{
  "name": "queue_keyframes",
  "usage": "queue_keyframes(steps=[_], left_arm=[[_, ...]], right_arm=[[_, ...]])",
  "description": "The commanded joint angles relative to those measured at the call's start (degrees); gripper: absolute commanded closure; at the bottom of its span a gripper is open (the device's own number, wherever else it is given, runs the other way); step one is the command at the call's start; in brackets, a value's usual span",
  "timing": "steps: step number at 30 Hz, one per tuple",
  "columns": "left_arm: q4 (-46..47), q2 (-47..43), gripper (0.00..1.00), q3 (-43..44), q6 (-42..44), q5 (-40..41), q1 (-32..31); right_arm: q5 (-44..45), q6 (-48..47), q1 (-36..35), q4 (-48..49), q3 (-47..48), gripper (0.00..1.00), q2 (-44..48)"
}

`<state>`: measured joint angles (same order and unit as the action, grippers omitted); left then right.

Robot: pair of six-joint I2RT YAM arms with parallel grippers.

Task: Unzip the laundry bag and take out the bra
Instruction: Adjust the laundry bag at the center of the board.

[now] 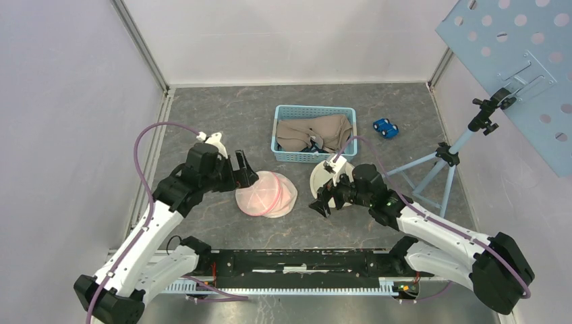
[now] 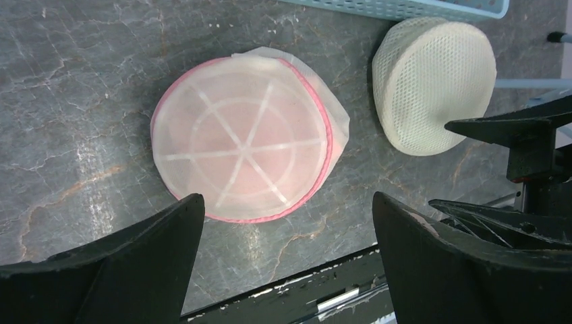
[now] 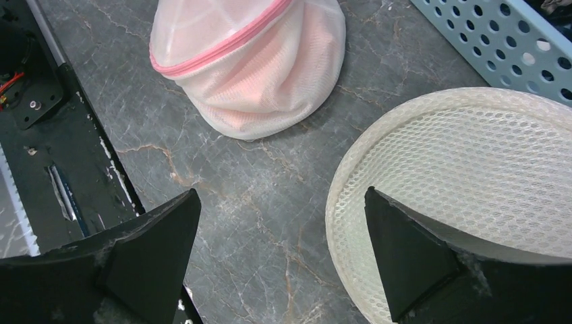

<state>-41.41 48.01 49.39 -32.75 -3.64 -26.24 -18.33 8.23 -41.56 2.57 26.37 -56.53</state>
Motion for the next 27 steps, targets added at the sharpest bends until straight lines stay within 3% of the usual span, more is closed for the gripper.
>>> queue_keyframes(steps=[1,6,19,27], left_arm=[[1.2,1.9,0.0,-0.9,3.0,-2.1,-0.7],[2.7,4.1,0.0,-1.7,3.0,1.3,-6.1],[1.8,21.2,0.0,4.7,3.4,26.7,-30.8],[0.1,35.4,0.0,9.0,1.6,37.4,-37.6]], right_arm=[[-0.6,1.1,-1.1,1.6,2.6,0.02,-0.9],[0.1,2.5,-1.3,2.7,1.4,0.02,-1.2],[0.8,2.6,-1.3,2.4,-1.4,0.02,1.8],[2.6,1.4,-1.3,0.5,-2.0,0.02,3.4]])
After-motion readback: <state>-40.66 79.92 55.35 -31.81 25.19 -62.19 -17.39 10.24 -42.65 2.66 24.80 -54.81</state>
